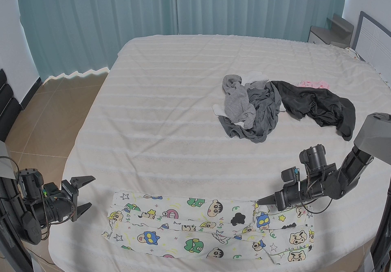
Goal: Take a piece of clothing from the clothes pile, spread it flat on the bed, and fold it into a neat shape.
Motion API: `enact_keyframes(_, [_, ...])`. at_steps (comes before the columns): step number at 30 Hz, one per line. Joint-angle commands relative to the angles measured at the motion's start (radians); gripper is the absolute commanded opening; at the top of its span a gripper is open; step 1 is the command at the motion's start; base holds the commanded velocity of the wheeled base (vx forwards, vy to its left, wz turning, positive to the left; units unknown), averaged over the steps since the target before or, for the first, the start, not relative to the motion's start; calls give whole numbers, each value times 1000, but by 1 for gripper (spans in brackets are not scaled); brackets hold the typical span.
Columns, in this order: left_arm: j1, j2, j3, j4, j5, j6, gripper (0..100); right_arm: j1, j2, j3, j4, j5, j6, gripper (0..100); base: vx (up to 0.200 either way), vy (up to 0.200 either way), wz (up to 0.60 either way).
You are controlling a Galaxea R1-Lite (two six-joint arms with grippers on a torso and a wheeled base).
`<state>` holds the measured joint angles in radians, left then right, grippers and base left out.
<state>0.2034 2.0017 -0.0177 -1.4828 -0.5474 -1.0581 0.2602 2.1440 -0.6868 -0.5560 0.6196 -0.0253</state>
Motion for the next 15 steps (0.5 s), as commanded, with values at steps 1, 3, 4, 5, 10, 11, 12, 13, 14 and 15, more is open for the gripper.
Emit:
enact_keyframes(1, [1, 2, 12, -1, 0, 0, 100, 2, -19, -13, -2, -6, 2, 0, 0, 0, 0])
enact_keyframes(3, [1, 2, 12, -1, 0, 0, 100, 17, -16, -33, 2, -18, 5, 0, 0, 0, 0])
enact_keyframes(4, [1, 2, 12, -1, 0, 0, 100, 21, -16, -36, 4, -24, 7, 0, 0, 0, 0])
enact_keyframes(5, [1, 2, 12, -1, 0, 0, 100, 22, -15, -39, 2, -31, 7, 0, 0, 0, 0])
enact_keyframes(10, [1, 2, 12, -1, 1, 0, 100, 39, -9, -48, 4, -49, 7, 0, 0, 0, 0])
enact_keyframes(11, [1, 2, 12, -1, 1, 0, 100, 45, -9, -48, 4, -49, 7, 0, 0, 0, 0])
enact_keyframes(12, [1, 2, 12, -1, 1, 0, 100, 50, -9, -50, 5, -52, 8, 0, 0, 0, 0])
enact_keyframes(13, [1, 2, 12, -1, 1, 0, 100, 50, -9, -53, 5, -61, 8, 0, 0, 0, 0])
enact_keyframes(14, [1, 2, 12, -1, 1, 0, 100, 50, -7, -54, 5, -73, 10, 100, 0, 0, 0])
enact_keyframes(15, [1, 2, 12, -1, 1, 0, 100, 50, -4, -57, 4, -84, 13, 100, 0, 0, 0])
